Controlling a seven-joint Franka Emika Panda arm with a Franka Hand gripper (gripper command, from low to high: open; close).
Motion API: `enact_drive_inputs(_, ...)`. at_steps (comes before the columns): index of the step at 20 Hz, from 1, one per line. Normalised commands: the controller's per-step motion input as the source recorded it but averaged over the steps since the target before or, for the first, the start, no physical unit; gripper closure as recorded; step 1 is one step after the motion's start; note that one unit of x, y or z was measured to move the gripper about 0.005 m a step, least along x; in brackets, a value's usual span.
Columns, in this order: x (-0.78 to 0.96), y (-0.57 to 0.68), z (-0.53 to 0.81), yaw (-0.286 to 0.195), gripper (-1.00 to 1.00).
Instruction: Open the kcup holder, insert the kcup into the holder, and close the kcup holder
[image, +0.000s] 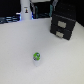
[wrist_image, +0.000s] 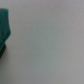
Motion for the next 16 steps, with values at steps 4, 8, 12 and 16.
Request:
enact_drive_inputs(4, -0.18, 0.34, 0.12, -0.136, -1.00)
enact_drive_inputs(8, -0.28, 0.47, 0.08, -0.172, -1.00)
enact_drive_inputs(12, -0.29, 0.61, 0.01, -0.187, -1.00)
enact_drive_inputs(16, -0.29, 0.64, 0.01, -0.180, -1.00)
